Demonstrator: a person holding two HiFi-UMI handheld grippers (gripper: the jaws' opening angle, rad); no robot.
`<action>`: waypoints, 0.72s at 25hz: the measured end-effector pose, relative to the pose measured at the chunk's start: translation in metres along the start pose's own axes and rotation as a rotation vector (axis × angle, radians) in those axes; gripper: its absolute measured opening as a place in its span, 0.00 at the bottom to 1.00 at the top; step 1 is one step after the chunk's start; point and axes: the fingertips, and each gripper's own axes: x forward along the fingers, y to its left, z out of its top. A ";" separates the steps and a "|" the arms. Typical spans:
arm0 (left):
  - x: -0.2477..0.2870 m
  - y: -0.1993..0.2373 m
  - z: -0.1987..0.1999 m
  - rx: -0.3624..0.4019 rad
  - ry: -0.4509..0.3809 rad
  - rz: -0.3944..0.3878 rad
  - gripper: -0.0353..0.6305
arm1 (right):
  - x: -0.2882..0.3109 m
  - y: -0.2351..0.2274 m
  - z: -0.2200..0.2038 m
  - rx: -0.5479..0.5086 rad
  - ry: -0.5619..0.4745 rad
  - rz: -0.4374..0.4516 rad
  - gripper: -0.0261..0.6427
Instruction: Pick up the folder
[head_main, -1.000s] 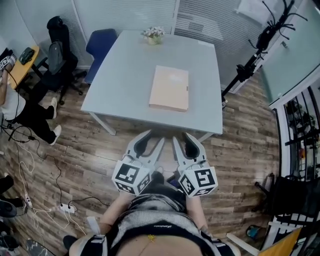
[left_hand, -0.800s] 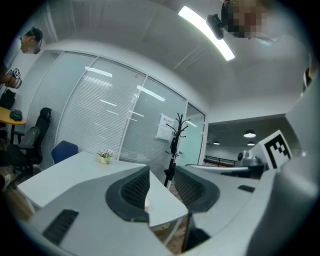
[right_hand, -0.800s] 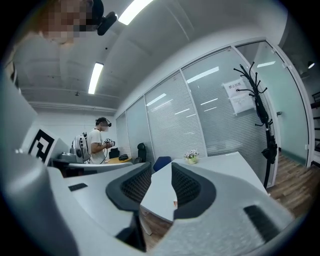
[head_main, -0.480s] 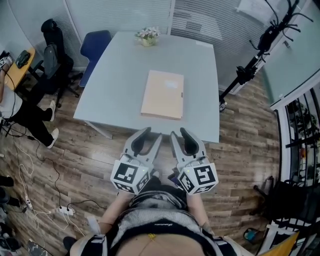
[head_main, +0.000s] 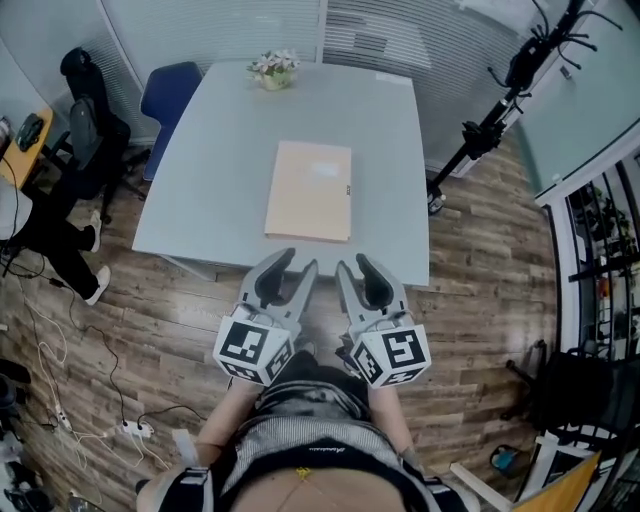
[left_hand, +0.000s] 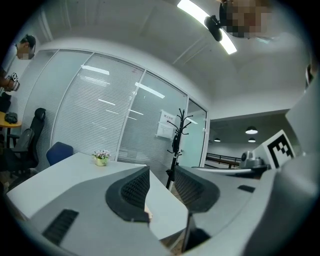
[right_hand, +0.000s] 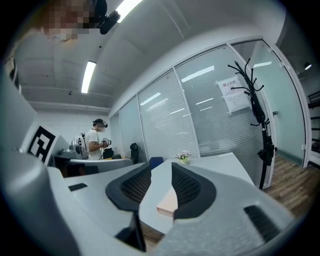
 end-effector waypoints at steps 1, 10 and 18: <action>0.006 0.002 0.000 0.002 0.002 -0.006 0.28 | 0.003 -0.005 -0.001 0.005 0.001 -0.009 0.23; 0.071 0.039 0.009 0.003 0.022 -0.086 0.28 | 0.066 -0.040 0.005 0.016 0.004 -0.078 0.23; 0.132 0.092 0.023 -0.003 0.043 -0.143 0.28 | 0.142 -0.063 0.010 0.019 0.016 -0.121 0.24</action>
